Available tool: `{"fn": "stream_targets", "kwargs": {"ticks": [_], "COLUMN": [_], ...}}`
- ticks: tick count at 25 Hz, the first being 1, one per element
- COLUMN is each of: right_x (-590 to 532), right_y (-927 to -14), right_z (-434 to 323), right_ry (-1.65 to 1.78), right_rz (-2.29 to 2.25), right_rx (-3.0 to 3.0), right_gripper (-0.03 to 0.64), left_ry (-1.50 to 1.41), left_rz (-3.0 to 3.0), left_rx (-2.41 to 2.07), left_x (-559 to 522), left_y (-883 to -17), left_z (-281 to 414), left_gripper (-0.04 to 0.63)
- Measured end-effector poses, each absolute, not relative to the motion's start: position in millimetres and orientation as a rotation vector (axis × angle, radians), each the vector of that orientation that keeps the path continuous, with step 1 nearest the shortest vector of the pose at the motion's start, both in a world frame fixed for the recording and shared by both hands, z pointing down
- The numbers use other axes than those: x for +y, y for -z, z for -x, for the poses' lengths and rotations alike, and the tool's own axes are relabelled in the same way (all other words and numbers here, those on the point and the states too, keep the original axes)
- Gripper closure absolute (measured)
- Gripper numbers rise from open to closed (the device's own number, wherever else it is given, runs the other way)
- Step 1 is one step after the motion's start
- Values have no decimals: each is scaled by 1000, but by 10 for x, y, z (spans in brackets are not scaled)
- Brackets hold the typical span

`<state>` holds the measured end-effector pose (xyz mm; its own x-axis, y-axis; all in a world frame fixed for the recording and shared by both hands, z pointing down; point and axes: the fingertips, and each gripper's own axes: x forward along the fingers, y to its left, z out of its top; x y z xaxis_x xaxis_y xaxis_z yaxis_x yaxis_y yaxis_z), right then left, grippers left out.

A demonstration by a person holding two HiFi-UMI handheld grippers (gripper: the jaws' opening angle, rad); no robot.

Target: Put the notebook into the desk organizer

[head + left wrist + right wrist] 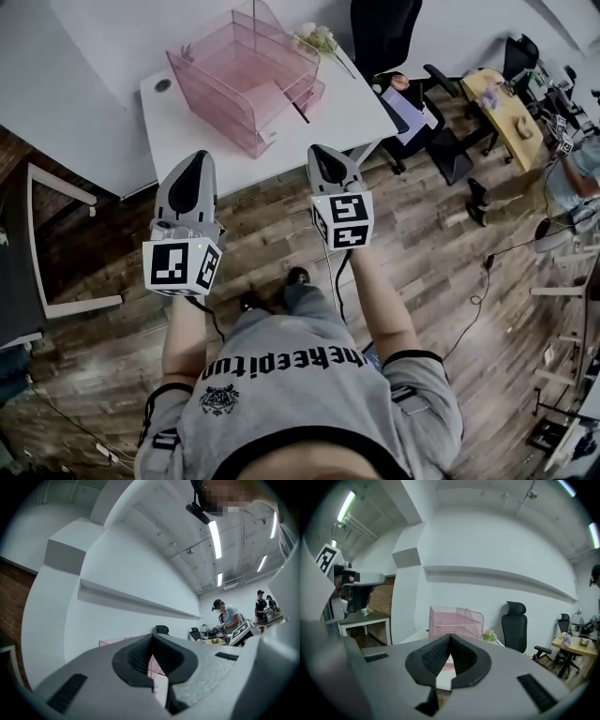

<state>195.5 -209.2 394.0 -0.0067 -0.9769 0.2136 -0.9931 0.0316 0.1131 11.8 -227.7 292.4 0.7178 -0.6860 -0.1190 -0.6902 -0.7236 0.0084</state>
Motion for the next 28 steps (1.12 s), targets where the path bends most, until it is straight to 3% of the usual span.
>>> {"fn": "stream_targets", "kwargs": {"ticks": [28], "right_x": [-747], "right_y": [-2844], "right_z": [-1554], "right_ry": [147], "right_rz": [-2475], "right_rx": [-1999], "right_gripper": [615], "left_ry": [-248], "left_rz": [2937], "left_rx": [892], "left_x": [-1665], "left_y": [-2684], "left_z": [49], "left_gripper": [592]}}
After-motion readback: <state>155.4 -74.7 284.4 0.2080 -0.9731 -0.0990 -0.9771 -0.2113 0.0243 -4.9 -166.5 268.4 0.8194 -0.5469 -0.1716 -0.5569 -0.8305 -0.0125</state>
